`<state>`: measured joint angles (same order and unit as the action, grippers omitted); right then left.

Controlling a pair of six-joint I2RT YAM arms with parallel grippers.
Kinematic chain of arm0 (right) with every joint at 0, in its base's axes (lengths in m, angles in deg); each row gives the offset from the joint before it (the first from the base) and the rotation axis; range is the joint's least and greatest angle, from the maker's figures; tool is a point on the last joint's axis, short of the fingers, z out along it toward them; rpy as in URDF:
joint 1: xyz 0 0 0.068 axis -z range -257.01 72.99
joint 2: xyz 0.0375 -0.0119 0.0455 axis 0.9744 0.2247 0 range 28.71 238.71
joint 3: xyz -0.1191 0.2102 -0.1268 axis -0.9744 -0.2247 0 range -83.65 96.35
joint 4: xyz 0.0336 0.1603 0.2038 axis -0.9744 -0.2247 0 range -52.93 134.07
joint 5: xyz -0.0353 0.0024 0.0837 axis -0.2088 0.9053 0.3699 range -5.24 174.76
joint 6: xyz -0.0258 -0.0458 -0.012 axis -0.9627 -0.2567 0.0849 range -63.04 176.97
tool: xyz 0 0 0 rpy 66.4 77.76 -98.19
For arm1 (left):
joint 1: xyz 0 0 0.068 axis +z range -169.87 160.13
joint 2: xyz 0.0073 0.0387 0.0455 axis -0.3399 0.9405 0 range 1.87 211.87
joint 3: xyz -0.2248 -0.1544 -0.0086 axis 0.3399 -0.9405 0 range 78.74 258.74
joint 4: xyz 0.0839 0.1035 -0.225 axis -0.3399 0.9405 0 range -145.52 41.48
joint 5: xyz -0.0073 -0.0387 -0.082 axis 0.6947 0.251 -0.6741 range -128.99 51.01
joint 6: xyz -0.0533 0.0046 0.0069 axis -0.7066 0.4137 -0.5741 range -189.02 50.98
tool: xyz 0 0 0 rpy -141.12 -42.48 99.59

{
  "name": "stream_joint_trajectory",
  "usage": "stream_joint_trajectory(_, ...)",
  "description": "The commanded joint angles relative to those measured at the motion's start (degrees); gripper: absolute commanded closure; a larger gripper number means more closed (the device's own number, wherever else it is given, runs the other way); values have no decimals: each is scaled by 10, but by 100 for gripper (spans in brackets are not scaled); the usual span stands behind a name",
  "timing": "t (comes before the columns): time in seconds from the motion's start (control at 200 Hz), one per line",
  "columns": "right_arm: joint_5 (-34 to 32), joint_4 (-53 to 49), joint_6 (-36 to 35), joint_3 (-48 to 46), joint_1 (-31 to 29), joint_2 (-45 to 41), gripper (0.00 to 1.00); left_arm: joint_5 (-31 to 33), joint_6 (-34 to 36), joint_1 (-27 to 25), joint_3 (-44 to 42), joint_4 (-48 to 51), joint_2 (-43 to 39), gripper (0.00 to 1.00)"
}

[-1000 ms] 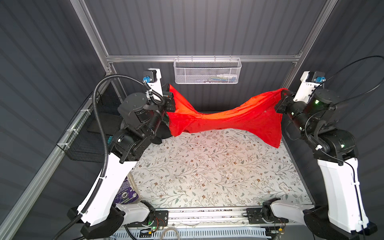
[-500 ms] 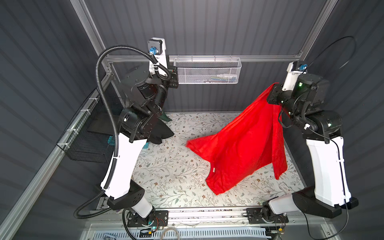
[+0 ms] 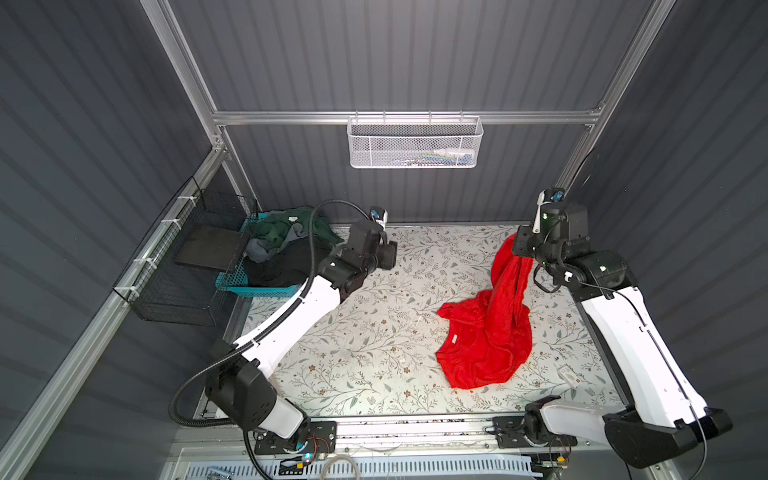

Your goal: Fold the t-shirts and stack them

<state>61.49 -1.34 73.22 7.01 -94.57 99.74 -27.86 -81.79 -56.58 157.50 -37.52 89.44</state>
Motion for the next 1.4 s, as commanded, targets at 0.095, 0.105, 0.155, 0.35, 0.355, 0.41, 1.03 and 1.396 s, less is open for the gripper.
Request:
stream_joint_trajectory(0.095,-13,30,29,-39,13,-32,100,-166,-77,-18,-45,-102,64,28)
stream_joint_trajectory(0.105,-13,30,29,-40,14,-34,100,-170,-79,-20,-45,-105,66,28)
stream_joint_trajectory(0.155,-10,30,33,-48,17,-37,100,-184,-89,-26,-40,-110,87,25)
stream_joint_trajectory(0.35,2,31,40,-70,24,-42,100,-219,-98,-62,-12,-120,156,25)
stream_joint_trajectory(0.355,2,31,41,-70,24,-42,100,-220,-98,-63,-12,-121,158,25)
stream_joint_trajectory(0.41,5,31,43,-77,27,-45,100,-232,-88,-77,-3,-127,176,24)
stream_joint_trajectory(1.03,18,19,55,-130,49,-84,100,-218,17,-122,119,-80,342,28)
stream_joint_trajectory(1.396,28,15,52,-123,54,-73,100,-223,29,-132,61,-108,331,25)
